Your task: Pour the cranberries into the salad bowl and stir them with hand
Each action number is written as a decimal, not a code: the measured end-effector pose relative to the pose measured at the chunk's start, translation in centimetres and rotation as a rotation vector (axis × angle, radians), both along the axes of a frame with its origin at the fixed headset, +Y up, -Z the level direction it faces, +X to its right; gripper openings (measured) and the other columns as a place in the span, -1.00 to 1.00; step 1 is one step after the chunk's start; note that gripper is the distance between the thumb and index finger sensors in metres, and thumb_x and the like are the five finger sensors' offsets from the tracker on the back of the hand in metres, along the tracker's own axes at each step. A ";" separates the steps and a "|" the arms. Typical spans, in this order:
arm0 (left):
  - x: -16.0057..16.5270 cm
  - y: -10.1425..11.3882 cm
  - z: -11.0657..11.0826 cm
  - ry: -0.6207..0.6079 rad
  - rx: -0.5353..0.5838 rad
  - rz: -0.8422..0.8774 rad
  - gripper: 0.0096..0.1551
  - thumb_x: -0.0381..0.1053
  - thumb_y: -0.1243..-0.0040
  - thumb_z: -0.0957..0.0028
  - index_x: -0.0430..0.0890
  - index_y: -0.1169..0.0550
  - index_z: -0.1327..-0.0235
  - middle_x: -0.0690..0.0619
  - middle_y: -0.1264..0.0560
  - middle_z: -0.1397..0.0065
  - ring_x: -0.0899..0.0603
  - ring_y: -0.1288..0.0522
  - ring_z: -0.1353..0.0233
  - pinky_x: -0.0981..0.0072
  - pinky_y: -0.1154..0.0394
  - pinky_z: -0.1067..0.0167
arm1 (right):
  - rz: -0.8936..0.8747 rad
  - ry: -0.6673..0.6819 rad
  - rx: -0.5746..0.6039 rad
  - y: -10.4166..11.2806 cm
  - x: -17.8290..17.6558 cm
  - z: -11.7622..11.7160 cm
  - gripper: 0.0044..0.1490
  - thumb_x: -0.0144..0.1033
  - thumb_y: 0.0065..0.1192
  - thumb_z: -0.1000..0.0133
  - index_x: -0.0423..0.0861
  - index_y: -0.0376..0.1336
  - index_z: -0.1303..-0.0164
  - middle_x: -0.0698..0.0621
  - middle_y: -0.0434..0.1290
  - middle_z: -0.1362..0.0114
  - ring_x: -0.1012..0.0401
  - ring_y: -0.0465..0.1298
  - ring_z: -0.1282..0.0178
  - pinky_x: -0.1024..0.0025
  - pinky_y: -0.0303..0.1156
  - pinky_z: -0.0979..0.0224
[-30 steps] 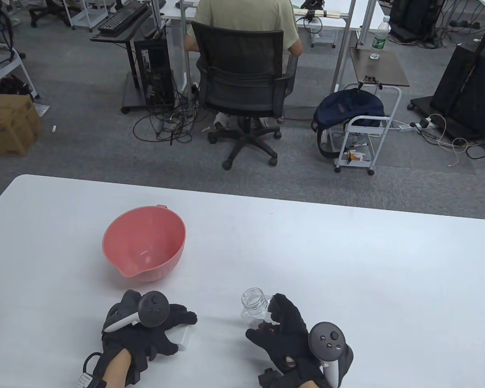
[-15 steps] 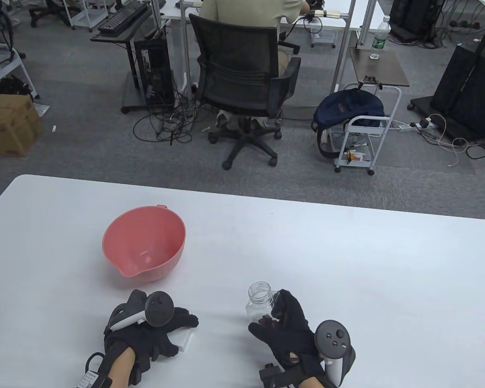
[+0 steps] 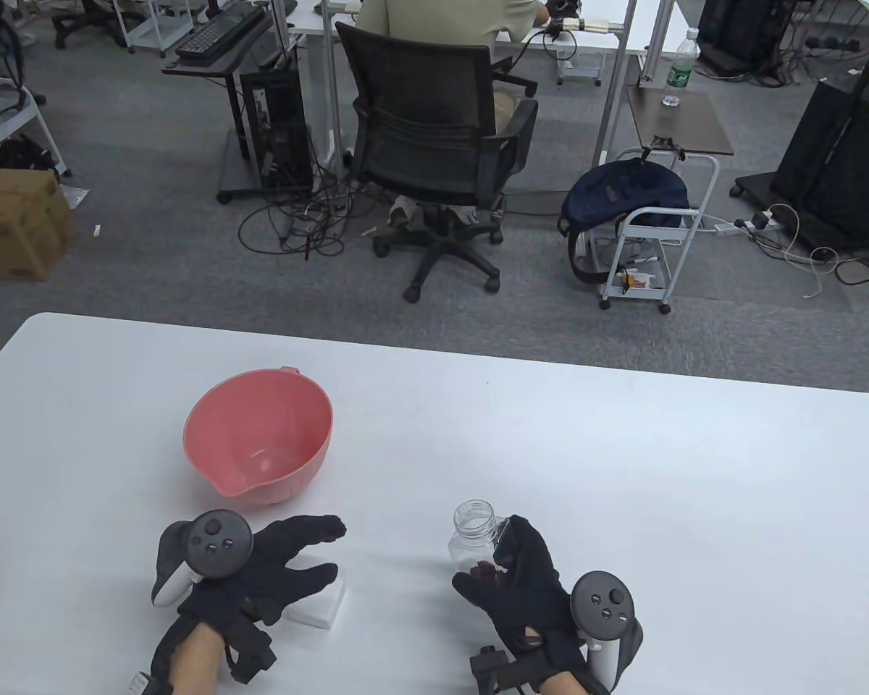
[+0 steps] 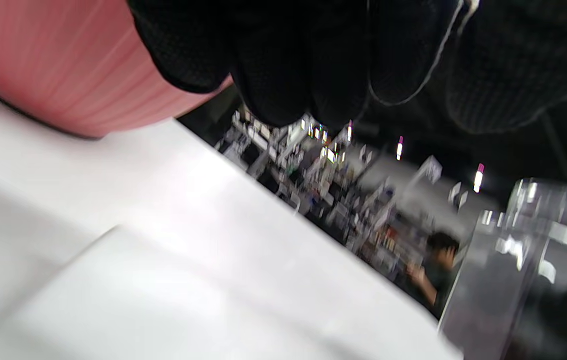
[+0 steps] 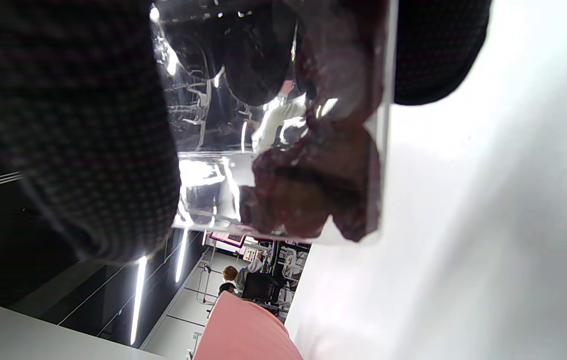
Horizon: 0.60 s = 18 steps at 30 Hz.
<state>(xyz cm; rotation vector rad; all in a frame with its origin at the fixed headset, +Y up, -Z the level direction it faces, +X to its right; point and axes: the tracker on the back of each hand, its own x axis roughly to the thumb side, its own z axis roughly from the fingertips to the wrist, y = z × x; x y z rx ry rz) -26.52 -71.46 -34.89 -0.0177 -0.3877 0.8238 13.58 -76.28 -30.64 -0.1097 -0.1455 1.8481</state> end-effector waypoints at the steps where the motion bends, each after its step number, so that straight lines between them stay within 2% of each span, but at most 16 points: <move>1: -0.4 0.3 0.2 0.045 0.027 0.057 -0.31 0.51 -0.44 0.05 0.41 -0.50 -0.36 0.32 -0.64 -0.35 0.03 -0.64 -0.33 0.15 -0.52 -0.37 | 0.001 -0.001 0.001 0.0 0.0 0.0 0.27 0.17 0.86 0.36 0.31 0.06 -0.44 0.17 0.31 -0.52 0.08 0.35 -0.45 0.05 0.55 -0.22; 6: -2.6 1.2 1.2 0.278 0.135 0.232 -0.47 0.55 -0.40 0.06 0.35 -0.65 -0.09 0.38 -0.74 0.12 0.16 -0.71 0.14 0.38 -0.64 -0.03 | 0.004 -0.002 0.001 0.0 0.0 0.0 0.27 0.17 0.86 0.37 0.31 0.06 -0.44 0.17 0.31 -0.52 0.08 0.35 -0.45 0.05 0.55 -0.22; 10: -4.2 1.3 2.1 0.508 0.218 0.212 -0.51 0.60 -0.36 0.06 0.30 -0.70 0.09 0.45 -0.72 0.37 0.24 -0.69 0.37 0.48 -0.66 0.17 | 0.007 -0.001 -0.002 -0.1 0.0 0.0 0.27 0.17 0.86 0.36 0.31 0.07 -0.44 0.17 0.32 -0.51 0.08 0.35 -0.45 0.04 0.55 -0.21; 15: -5.7 1.0 2.5 0.694 0.199 0.207 -0.49 0.65 -0.29 0.04 0.28 -0.70 0.18 0.45 -0.70 0.43 0.24 -0.67 0.43 0.48 -0.66 0.25 | 0.012 -0.001 -0.001 -0.1 0.0 0.0 0.27 0.17 0.86 0.37 0.31 0.07 -0.44 0.17 0.32 -0.51 0.08 0.35 -0.45 0.04 0.55 -0.21; 18: -6.8 0.5 2.5 0.770 0.159 0.222 -0.39 0.73 -0.19 0.05 0.27 -0.69 0.15 0.42 -0.70 0.39 0.22 -0.67 0.40 0.45 -0.65 0.21 | 0.013 -0.004 -0.001 -0.1 0.0 0.0 0.27 0.17 0.86 0.36 0.31 0.07 -0.44 0.17 0.32 -0.52 0.08 0.35 -0.45 0.04 0.55 -0.21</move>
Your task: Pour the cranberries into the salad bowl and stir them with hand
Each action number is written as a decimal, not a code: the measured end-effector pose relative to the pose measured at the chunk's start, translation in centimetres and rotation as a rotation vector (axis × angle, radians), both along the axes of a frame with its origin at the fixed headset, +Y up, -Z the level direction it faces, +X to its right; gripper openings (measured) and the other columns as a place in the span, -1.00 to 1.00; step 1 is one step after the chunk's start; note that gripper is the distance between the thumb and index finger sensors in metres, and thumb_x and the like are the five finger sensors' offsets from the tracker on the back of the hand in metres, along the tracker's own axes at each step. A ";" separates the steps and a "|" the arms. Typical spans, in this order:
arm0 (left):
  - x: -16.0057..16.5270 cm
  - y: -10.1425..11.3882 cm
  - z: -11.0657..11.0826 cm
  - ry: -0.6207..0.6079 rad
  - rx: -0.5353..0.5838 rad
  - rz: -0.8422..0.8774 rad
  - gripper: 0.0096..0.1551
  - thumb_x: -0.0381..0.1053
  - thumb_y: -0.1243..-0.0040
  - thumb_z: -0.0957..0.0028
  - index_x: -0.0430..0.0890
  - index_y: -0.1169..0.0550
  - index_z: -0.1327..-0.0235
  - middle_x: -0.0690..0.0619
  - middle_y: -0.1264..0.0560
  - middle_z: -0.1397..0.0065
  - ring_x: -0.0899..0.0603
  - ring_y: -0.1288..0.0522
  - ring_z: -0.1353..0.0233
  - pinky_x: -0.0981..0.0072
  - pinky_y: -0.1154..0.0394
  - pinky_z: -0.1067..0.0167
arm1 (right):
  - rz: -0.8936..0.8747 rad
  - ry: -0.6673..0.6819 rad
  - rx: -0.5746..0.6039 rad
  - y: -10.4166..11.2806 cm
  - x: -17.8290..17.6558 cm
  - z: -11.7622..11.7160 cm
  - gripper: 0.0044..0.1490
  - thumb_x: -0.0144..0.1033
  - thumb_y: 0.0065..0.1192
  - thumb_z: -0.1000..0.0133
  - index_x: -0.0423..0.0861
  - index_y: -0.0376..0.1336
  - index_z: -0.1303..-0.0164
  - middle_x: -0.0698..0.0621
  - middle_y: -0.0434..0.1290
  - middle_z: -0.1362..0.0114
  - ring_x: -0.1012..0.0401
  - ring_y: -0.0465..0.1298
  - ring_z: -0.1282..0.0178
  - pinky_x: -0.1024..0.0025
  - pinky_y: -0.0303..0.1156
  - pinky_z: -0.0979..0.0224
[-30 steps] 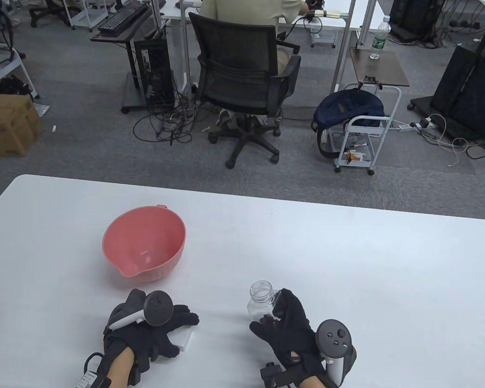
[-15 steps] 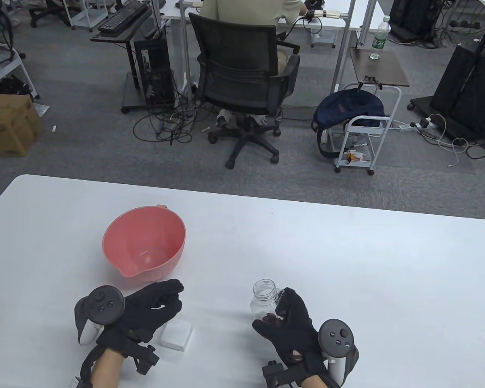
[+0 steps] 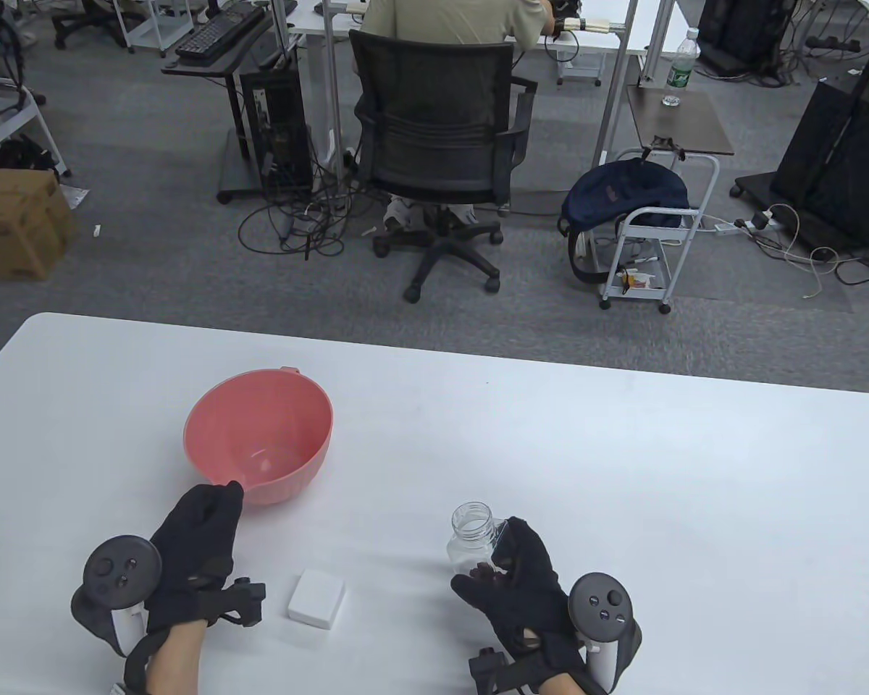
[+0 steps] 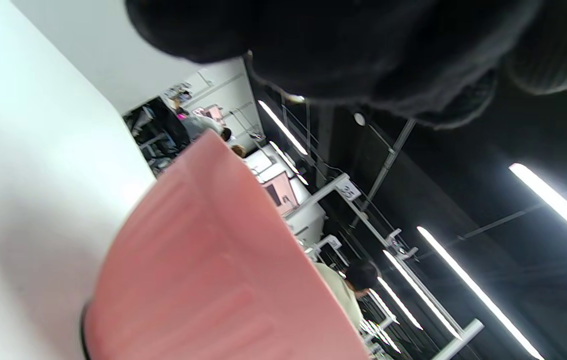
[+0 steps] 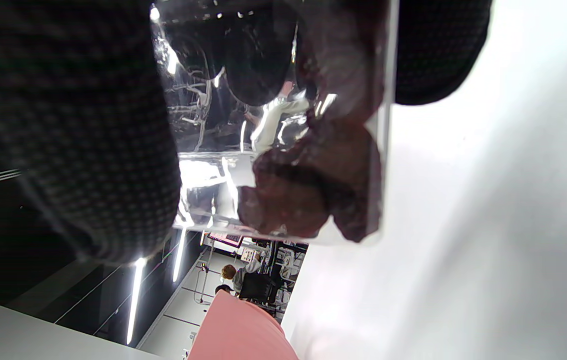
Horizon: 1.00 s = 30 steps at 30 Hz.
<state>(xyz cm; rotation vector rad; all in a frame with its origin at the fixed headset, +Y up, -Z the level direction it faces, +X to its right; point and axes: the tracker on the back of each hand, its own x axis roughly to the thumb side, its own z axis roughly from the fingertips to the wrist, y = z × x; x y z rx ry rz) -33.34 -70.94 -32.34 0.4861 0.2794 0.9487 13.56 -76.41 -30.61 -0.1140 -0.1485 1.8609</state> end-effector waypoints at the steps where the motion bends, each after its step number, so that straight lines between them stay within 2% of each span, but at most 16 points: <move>1: -0.3 -0.2 0.0 0.016 -0.016 0.010 -0.34 0.76 -0.16 0.06 0.26 -0.68 0.13 0.42 -0.70 0.37 0.21 -0.67 0.37 0.44 -0.64 0.19 | 0.000 -0.001 0.000 0.0 0.0 0.0 0.27 0.17 0.86 0.36 0.31 0.07 -0.44 0.17 0.32 -0.52 0.08 0.35 -0.45 0.04 0.55 -0.21; 5: -1.6 -2.1 -0.5 0.062 -0.107 0.127 -0.30 0.80 -0.14 0.06 0.26 -0.64 0.09 0.40 -0.68 0.31 0.19 -0.67 0.31 0.41 -0.62 0.13 | 0.001 0.000 -0.003 0.0 0.0 0.0 0.27 0.17 0.86 0.37 0.31 0.07 -0.44 0.17 0.32 -0.51 0.08 0.35 -0.45 0.04 0.55 -0.21; 8: -2.0 -2.9 -0.7 0.084 -0.166 0.152 -0.26 0.82 -0.16 0.07 0.25 -0.60 0.02 0.39 -0.66 0.25 0.18 -0.66 0.26 0.39 -0.61 0.09 | 0.003 -0.001 -0.002 0.0 0.0 0.0 0.27 0.17 0.86 0.37 0.31 0.07 -0.44 0.17 0.32 -0.51 0.08 0.35 -0.45 0.04 0.55 -0.21; 13: -1.9 -4.1 -1.7 0.057 -0.309 0.138 -0.13 0.85 -0.14 0.09 0.21 -0.52 -0.15 0.34 -0.64 0.10 0.14 -0.65 0.15 0.34 -0.59 0.01 | 0.003 -0.004 -0.003 -0.1 0.0 0.0 0.27 0.17 0.86 0.37 0.31 0.07 -0.44 0.17 0.32 -0.51 0.08 0.35 -0.45 0.04 0.55 -0.21; 17: -1.5 -5.4 -3.1 -0.058 -0.436 0.176 -0.07 0.89 -0.06 0.11 0.20 -0.54 -0.16 0.29 -0.66 0.06 0.10 -0.66 0.11 0.33 -0.58 -0.02 | 0.008 -0.005 -0.001 0.0 0.0 0.0 0.27 0.17 0.86 0.37 0.31 0.07 -0.44 0.17 0.32 -0.51 0.08 0.35 -0.45 0.04 0.55 -0.21; 25: -1.1 -6.8 -4.5 -0.141 -0.521 0.275 -0.05 0.90 0.06 0.07 0.18 -0.68 -0.02 0.26 -0.75 0.18 0.08 -0.70 0.21 0.36 -0.62 0.06 | 0.006 -0.001 -0.005 -0.1 0.0 -0.1 0.26 0.17 0.86 0.37 0.32 0.07 -0.44 0.17 0.32 -0.51 0.08 0.35 -0.45 0.04 0.55 -0.21; 30: -0.7 -6.9 -4.6 -0.204 -0.526 0.410 -0.19 0.73 0.06 -0.14 0.10 -0.68 -0.04 0.25 -0.76 0.18 0.08 -0.71 0.23 0.36 -0.63 0.08 | 0.004 -0.001 0.000 0.1 0.1 0.0 0.27 0.17 0.86 0.37 0.31 0.07 -0.44 0.17 0.32 -0.51 0.08 0.35 -0.45 0.04 0.55 -0.22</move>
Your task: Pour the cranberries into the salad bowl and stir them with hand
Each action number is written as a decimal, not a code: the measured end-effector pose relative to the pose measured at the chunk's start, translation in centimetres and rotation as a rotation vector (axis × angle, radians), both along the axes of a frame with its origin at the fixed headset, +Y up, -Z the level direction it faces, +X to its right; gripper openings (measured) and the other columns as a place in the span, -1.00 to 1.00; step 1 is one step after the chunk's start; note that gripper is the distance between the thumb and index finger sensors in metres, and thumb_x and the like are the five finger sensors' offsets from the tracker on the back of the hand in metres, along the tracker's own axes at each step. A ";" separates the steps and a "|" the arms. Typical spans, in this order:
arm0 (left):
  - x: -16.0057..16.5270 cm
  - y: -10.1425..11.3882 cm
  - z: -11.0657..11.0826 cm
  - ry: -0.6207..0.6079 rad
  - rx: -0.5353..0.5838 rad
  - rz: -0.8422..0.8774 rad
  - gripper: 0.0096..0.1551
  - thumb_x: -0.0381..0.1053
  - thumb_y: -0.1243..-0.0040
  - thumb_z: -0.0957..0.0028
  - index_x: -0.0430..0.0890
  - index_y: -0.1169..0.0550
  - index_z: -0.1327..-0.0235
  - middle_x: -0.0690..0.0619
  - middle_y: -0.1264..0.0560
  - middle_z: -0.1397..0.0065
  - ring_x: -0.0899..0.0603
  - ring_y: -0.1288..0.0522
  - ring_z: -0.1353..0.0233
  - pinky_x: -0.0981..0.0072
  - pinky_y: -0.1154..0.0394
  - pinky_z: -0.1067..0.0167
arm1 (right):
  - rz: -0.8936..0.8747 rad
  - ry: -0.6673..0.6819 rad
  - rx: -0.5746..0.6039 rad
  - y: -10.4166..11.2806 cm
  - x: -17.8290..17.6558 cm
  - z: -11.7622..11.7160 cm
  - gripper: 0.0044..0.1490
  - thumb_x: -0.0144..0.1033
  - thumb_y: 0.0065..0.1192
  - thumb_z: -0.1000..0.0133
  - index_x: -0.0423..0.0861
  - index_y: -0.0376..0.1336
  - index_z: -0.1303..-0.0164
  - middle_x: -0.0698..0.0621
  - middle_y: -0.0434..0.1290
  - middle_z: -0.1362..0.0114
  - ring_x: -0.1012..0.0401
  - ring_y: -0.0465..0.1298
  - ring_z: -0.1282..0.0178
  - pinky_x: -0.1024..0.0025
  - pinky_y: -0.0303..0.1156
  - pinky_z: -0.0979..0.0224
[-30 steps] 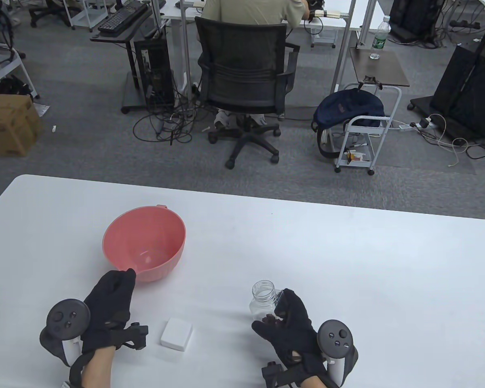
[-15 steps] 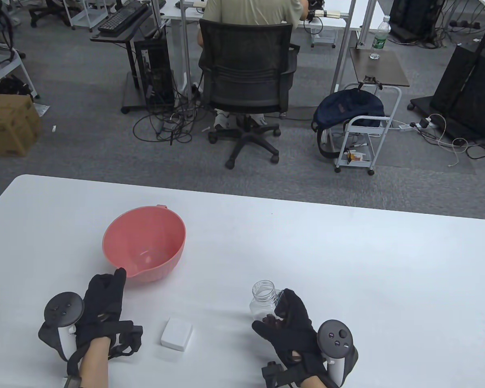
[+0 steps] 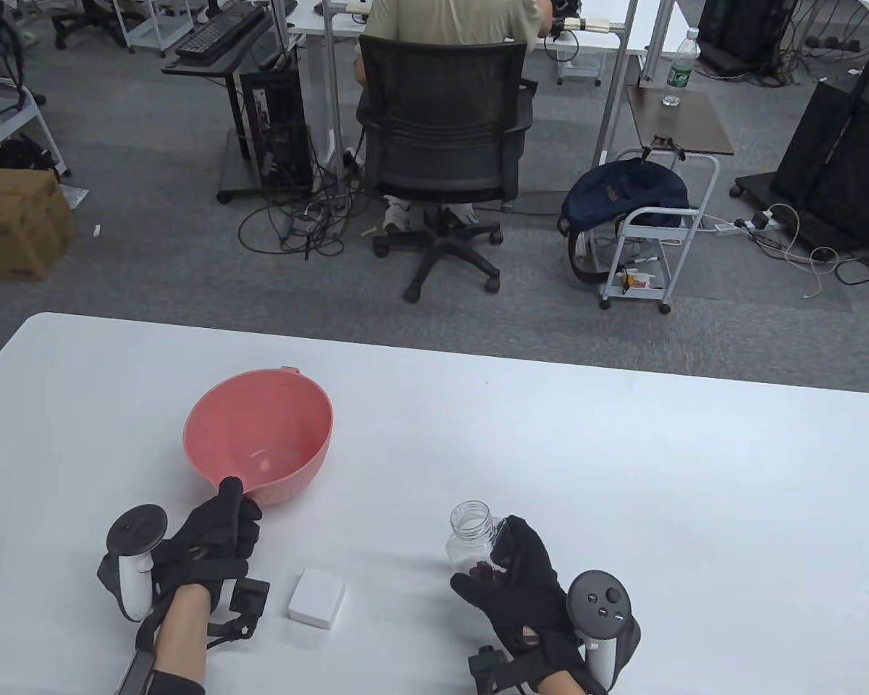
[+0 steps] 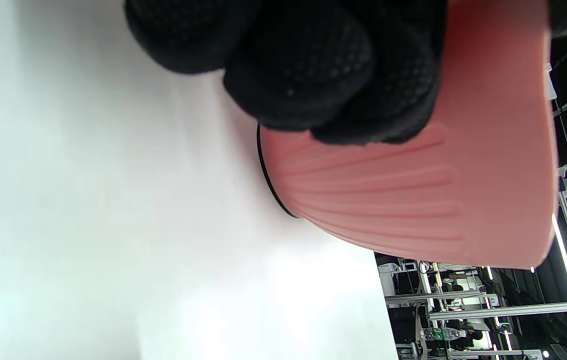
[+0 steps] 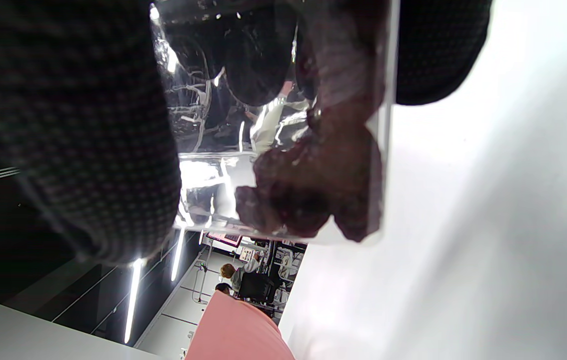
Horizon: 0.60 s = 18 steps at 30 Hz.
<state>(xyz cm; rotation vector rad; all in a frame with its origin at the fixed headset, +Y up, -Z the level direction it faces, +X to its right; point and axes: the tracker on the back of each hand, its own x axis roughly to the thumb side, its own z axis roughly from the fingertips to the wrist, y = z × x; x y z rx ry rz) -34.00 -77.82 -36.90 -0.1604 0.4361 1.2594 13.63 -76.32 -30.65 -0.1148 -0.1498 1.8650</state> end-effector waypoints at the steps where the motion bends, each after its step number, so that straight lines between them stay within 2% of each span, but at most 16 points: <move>1: -0.2 0.0 0.1 -0.003 -0.009 0.010 -0.21 0.70 0.06 -0.16 0.09 -0.68 -0.03 0.25 -0.77 0.18 0.08 -0.72 0.24 0.37 -0.63 0.09 | -0.006 -0.002 0.001 0.0 0.1 0.1 0.27 0.17 0.86 0.37 0.31 0.07 -0.44 0.17 0.32 -0.52 0.08 0.35 -0.45 0.04 0.55 -0.21; 4: -0.7 -0.1 0.4 -0.005 -0.037 0.072 -0.28 0.60 0.02 -0.20 0.04 -0.69 0.00 0.25 -0.77 0.22 0.09 -0.73 0.26 0.36 -0.64 0.11 | -0.009 -0.005 -0.001 0.0 0.3 0.2 0.27 0.16 0.86 0.37 0.31 0.07 -0.44 0.17 0.32 -0.51 0.07 0.35 -0.45 0.04 0.55 -0.21; 10: -1.4 -0.3 0.5 -0.009 -0.044 0.117 -0.42 0.47 -0.06 -0.23 0.02 -0.74 0.19 0.29 -0.77 0.38 0.12 -0.73 0.37 0.39 -0.66 0.19 | -0.059 -0.019 -0.026 -0.3 0.8 -0.1 0.27 0.16 0.86 0.37 0.31 0.07 -0.44 0.17 0.32 -0.51 0.07 0.35 -0.45 0.04 0.55 -0.22; 18: -0.3 -0.1 0.3 -0.025 0.010 0.132 -0.42 0.45 -0.03 -0.22 0.00 -0.73 0.25 0.35 -0.74 0.44 0.18 -0.71 0.42 0.44 -0.66 0.22 | -0.057 -0.019 -0.036 -0.6 1.1 -0.9 0.27 0.15 0.86 0.37 0.30 0.07 -0.45 0.16 0.32 -0.52 0.07 0.35 -0.45 0.03 0.55 -0.22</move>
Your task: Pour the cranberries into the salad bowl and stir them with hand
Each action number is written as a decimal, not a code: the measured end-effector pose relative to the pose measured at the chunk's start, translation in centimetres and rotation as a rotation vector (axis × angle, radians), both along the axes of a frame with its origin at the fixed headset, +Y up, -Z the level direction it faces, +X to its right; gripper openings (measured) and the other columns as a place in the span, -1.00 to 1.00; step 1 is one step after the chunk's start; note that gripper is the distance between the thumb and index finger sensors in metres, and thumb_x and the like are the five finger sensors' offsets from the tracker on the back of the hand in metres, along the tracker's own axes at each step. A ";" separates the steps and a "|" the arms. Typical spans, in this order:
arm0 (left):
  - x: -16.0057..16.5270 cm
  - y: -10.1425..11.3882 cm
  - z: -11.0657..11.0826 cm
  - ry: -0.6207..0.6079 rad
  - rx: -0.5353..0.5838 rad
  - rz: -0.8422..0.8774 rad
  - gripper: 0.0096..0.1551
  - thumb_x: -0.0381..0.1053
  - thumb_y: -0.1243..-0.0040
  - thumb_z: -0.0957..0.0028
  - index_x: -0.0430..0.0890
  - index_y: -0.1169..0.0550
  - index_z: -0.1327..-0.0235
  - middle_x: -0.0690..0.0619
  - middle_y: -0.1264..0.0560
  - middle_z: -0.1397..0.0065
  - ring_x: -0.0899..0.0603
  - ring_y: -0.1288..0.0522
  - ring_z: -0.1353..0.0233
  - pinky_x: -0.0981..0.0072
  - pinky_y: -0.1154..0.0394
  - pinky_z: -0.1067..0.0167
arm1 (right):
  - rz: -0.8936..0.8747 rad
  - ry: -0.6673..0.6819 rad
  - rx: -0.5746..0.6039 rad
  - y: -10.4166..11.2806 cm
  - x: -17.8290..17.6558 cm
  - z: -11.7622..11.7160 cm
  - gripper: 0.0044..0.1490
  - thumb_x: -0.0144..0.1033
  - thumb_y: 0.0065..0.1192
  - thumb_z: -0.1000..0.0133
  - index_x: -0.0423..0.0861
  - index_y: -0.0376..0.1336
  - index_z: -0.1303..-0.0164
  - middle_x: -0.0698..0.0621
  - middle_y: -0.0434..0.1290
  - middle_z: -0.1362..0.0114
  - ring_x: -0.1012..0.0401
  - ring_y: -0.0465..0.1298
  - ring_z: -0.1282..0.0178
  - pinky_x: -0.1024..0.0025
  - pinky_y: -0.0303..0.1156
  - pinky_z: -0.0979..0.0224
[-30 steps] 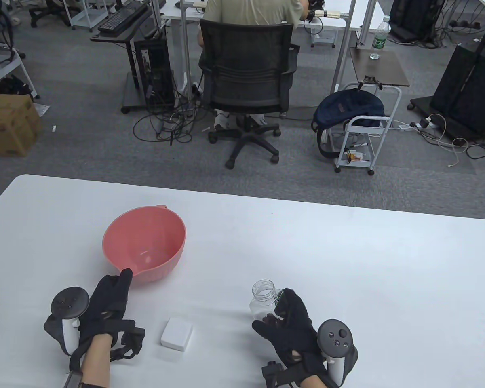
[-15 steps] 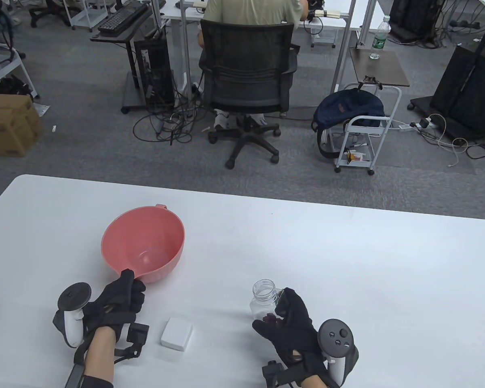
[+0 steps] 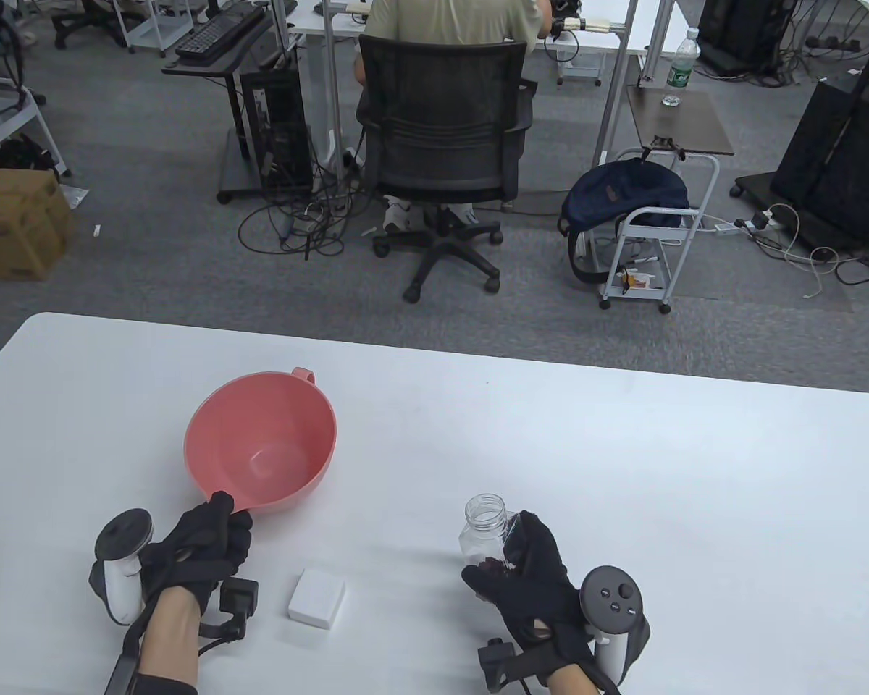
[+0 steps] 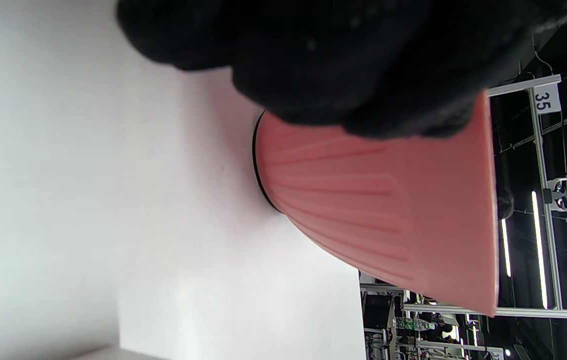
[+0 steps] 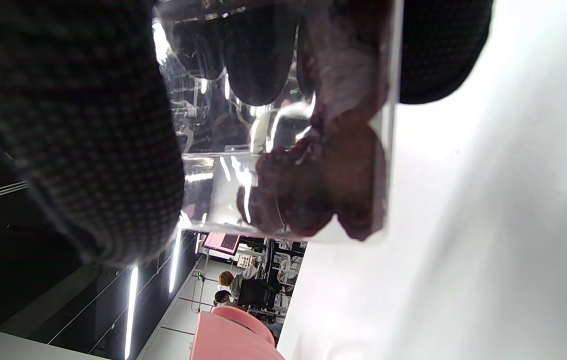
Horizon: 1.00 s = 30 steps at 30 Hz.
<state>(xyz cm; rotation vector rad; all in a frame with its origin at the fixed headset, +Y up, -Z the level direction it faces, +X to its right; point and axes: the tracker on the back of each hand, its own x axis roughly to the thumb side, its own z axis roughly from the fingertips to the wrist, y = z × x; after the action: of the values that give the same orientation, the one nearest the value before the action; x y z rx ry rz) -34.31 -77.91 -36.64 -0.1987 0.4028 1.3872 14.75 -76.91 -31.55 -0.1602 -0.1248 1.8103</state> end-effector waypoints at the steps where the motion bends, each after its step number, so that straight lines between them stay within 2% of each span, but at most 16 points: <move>1: 0.2 0.1 0.0 0.000 0.004 0.009 -0.42 0.45 -0.03 -0.22 0.00 -0.73 0.26 0.35 -0.74 0.44 0.18 -0.70 0.42 0.44 -0.66 0.23 | -0.003 -0.002 -0.003 0.0 0.1 0.0 0.27 0.15 0.86 0.37 0.30 0.07 -0.44 0.16 0.32 -0.52 0.07 0.35 -0.45 0.03 0.55 -0.22; 7: 2.0 1.9 0.3 -0.083 0.080 0.023 -0.43 0.45 -0.01 -0.24 0.01 -0.73 0.26 0.36 -0.73 0.45 0.19 -0.70 0.43 0.44 -0.66 0.23 | -0.003 -0.039 0.025 0.7 1.1 0.1 0.27 0.15 0.86 0.37 0.30 0.07 -0.45 0.16 0.32 -0.51 0.07 0.35 -0.45 0.03 0.55 -0.22; 12: 4.8 3.4 1.1 -0.232 0.119 0.040 -0.42 0.44 -0.02 -0.24 0.00 -0.74 0.28 0.36 -0.74 0.46 0.19 -0.71 0.45 0.44 -0.67 0.26 | -0.040 -0.095 0.058 1.6 2.5 0.4 0.27 0.16 0.86 0.36 0.31 0.06 -0.45 0.17 0.32 -0.52 0.07 0.35 -0.45 0.10 0.57 -0.18; 17: 7.5 4.2 2.2 -0.385 0.105 0.039 -0.41 0.44 0.00 -0.27 -0.01 -0.74 0.29 0.36 -0.74 0.47 0.19 -0.71 0.46 0.44 -0.67 0.28 | -0.050 -0.138 0.076 2.3 4.1 0.6 0.27 0.12 0.86 0.34 0.39 0.03 -0.44 0.16 0.28 -0.56 0.05 0.34 -0.46 0.18 0.58 -0.16; 20: 9.2 4.1 2.5 -0.511 0.065 0.035 -0.41 0.43 0.01 -0.28 -0.02 -0.74 0.28 0.36 -0.75 0.47 0.19 -0.71 0.47 0.45 -0.67 0.29 | -0.075 -0.162 0.072 2.5 5.2 0.6 0.27 0.08 0.87 0.33 0.39 0.03 -0.45 0.14 0.28 -0.57 0.04 0.33 -0.47 0.21 0.60 -0.15; 27: 12.7 3.1 3.3 -0.684 0.012 -0.014 -0.41 0.42 0.02 -0.29 -0.02 -0.74 0.28 0.36 -0.74 0.47 0.20 -0.71 0.47 0.45 -0.67 0.29 | -0.104 -0.193 0.045 2.0 6.1 0.9 0.28 0.06 0.88 0.33 0.38 0.03 -0.45 0.14 0.28 -0.57 0.03 0.33 -0.48 0.21 0.60 -0.17; 30: 13.6 2.9 3.7 -0.749 -0.009 -0.020 -0.40 0.42 0.03 -0.29 -0.02 -0.74 0.28 0.37 -0.74 0.47 0.20 -0.71 0.47 0.45 -0.67 0.29 | -0.118 -0.202 0.041 2.1 6.1 1.1 0.29 -0.05 0.90 0.33 0.37 0.03 -0.45 0.10 0.27 -0.58 0.01 0.32 -0.50 0.23 0.61 -0.22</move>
<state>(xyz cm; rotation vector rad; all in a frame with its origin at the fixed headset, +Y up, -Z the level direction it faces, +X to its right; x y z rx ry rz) -20.72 -75.02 -32.94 -0.6897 -0.2122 1.1911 20.82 -74.79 -30.49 -0.3148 -0.2899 1.6702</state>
